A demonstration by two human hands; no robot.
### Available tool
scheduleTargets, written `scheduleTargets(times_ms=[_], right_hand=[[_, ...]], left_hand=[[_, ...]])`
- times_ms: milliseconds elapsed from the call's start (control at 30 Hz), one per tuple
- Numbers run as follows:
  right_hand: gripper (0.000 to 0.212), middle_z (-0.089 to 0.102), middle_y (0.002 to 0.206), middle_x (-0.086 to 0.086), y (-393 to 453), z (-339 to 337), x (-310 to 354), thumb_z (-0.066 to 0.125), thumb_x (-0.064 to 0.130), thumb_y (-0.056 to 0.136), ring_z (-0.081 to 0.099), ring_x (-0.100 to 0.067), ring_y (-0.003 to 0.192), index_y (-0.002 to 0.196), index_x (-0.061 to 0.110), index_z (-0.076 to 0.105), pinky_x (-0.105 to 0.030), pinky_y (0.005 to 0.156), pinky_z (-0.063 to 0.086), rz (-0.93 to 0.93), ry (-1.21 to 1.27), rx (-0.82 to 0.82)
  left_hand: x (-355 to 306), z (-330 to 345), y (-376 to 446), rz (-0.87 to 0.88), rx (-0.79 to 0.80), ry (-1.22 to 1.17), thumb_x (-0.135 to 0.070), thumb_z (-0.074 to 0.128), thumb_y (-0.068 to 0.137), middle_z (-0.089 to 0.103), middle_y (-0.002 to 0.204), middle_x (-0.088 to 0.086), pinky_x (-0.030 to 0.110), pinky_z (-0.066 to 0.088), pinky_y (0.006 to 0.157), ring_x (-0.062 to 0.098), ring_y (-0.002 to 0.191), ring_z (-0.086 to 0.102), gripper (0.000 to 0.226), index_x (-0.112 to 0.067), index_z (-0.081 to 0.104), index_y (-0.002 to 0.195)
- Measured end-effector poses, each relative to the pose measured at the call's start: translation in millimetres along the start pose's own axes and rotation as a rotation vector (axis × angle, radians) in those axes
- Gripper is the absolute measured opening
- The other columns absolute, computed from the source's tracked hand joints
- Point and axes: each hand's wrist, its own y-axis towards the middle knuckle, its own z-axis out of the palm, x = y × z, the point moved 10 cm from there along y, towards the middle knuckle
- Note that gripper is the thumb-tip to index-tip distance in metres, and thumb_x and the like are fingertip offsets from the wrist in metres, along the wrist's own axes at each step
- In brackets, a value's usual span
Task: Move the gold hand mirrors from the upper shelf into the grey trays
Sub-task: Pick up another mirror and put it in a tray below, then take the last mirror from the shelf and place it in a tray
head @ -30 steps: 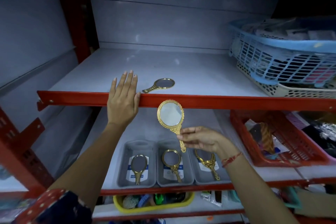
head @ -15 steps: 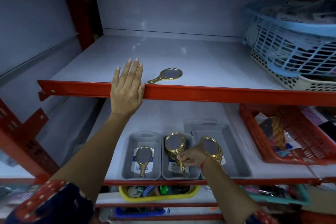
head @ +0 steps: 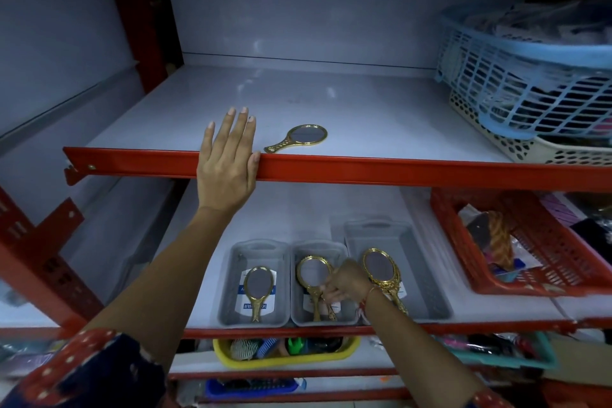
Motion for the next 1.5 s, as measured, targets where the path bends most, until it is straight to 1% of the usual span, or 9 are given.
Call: scheduleTargets(times_ms=[200,533,833,933,1033,1100,1267,1367,1500], right_hand=[[0.032,0.072,0.102,-0.026,-68,-38,86,0.075,0.004,0.078,0.070,-0.019,0.069,0.105,-0.010,0.068,-0.022,0.065,0.061,-0.187,0.126,0.020],[0.024,0.076,0.085,-0.014,-160,-105,212,0.068,0.004,0.084,0.076,-0.018,0.074,0.105,-0.006,0.069,-0.024,0.070,0.062,-0.453,0.457,0.166],[0.008,0.057,0.125,-0.034,-107,-133,251,0.048,-0.002,0.094,0.059,-0.042,0.117,0.090,-0.006,0.053,-0.042,0.096,0.052,-0.257,0.533,-0.061],[0.009,0.051,0.134,-0.033,-92,-132,263,0.044,0.000,0.095,0.055,-0.042,0.122,0.104,-0.003,0.045,-0.045,0.098,0.047,-0.230,0.516,-0.091],[0.009,0.058,0.125,-0.030,-81,-136,272,0.043,-0.004,0.093,0.064,-0.037,0.102,0.088,-0.002,0.050,-0.042,0.095,0.048,-0.241,0.442,-0.159],[0.009,0.067,0.092,-0.021,-79,-137,277,0.057,-0.005,0.087,0.063,-0.025,0.070,0.080,-0.001,0.053,-0.034,0.083,0.054,-0.267,0.297,-0.221],[0.041,0.054,0.054,-0.002,-97,-138,294,0.086,0.024,0.063,0.055,-0.018,0.055,0.055,0.011,0.048,-0.025,0.053,0.046,-0.303,-0.466,-0.476],[0.036,0.058,0.054,-0.002,-96,-137,292,0.083,0.020,0.068,0.058,-0.015,0.050,0.054,0.010,0.051,-0.025,0.059,0.050,-0.267,-0.530,-0.456],[0.025,0.067,0.077,-0.010,-87,-126,283,0.073,0.010,0.080,0.063,-0.022,0.080,0.063,0.006,0.056,-0.035,0.096,0.054,-0.209,-0.462,-0.253]], left_hand=[[-2,2,1,0.000,0.078,-0.030,-0.029,0.022,0.103,0.046,0.148,0.013,0.044,0.021,0.120,0.028,0.141,0.038,0.052,-0.003,0.044,0.142],[-1,-6,0,-0.021,0.071,-0.033,-0.028,0.020,0.103,0.046,0.147,0.016,0.045,0.025,0.119,0.027,0.139,0.041,0.053,0.001,0.046,0.140],[1,-3,2,-0.014,0.071,-0.021,-0.026,0.021,0.103,0.046,0.148,0.014,0.043,0.027,0.118,0.025,0.140,0.041,0.052,0.000,0.047,0.140],[1,-2,2,-0.006,0.061,-0.018,-0.025,0.023,0.102,0.045,0.148,0.015,0.041,0.025,0.119,0.025,0.140,0.041,0.051,0.000,0.047,0.140],[2,-1,3,0.001,0.060,-0.018,-0.025,0.023,0.102,0.045,0.148,0.015,0.041,0.024,0.119,0.025,0.140,0.041,0.051,0.000,0.046,0.140],[2,0,3,0.001,0.065,-0.017,-0.025,0.023,0.102,0.045,0.148,0.014,0.041,0.023,0.119,0.025,0.140,0.040,0.052,0.000,0.046,0.141],[2,0,4,-0.003,0.077,-0.013,-0.026,0.022,0.102,0.045,0.148,0.014,0.038,0.018,0.121,0.025,0.140,0.041,0.052,0.000,0.047,0.140],[3,0,3,-0.006,0.087,-0.013,-0.026,0.022,0.102,0.046,0.147,0.014,0.039,0.020,0.120,0.025,0.139,0.041,0.052,0.000,0.047,0.140],[1,-1,3,-0.007,0.085,-0.010,-0.026,0.023,0.102,0.047,0.147,0.014,0.039,0.020,0.120,0.025,0.139,0.042,0.051,0.000,0.048,0.139]])
